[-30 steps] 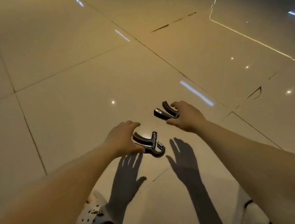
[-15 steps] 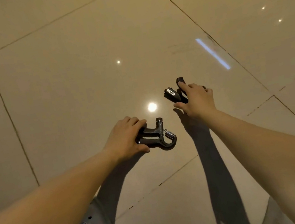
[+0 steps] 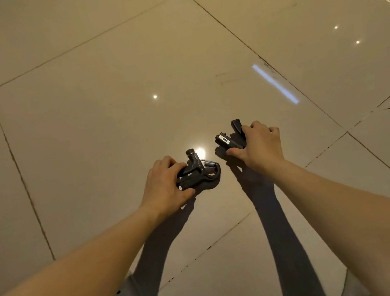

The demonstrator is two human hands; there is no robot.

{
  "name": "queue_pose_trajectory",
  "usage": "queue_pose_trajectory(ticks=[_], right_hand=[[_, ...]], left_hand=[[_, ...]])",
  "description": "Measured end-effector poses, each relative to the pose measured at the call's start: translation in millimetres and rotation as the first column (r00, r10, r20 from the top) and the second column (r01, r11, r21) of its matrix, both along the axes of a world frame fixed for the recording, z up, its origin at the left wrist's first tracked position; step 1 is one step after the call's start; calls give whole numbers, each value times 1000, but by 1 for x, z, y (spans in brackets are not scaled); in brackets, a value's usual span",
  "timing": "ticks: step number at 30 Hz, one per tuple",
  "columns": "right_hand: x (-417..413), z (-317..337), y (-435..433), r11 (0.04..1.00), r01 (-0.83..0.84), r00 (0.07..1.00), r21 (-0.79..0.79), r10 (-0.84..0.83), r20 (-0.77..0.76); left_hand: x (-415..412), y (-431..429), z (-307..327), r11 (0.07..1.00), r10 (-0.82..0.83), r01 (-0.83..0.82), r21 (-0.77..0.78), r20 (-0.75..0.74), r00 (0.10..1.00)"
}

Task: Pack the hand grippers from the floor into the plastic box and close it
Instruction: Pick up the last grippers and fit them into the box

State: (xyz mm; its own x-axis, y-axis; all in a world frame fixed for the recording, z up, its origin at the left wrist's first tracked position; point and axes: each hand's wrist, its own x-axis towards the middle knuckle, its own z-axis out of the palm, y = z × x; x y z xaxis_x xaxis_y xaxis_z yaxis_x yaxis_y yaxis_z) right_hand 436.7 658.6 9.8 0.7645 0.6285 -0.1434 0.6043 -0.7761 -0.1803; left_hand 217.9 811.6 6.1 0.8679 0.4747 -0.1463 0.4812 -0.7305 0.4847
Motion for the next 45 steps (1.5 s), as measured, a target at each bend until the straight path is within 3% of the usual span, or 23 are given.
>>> queue_pose_trajectory(ticks=[11,20,27,36,45], right_hand=[[-4,146,-109,978,143,973,154,-167,159],[-53,313,-265,931,209,877,299,-313,365],[-143,419,-412,833,309,758,460,-508,410],[-278,493,-592,678,467,533,568,-728,431],[-414,512,-768,574,655,361,491,-809,463]], left_hand=[[27,-68,133,995,-67,41,90,312,948],[31,-190,272,979,-198,134,152,571,797],[11,-320,369,964,-250,236,123,721,646],[-47,-493,449,840,-437,502,207,807,397],[-93,-681,458,605,-574,776,181,774,268]])
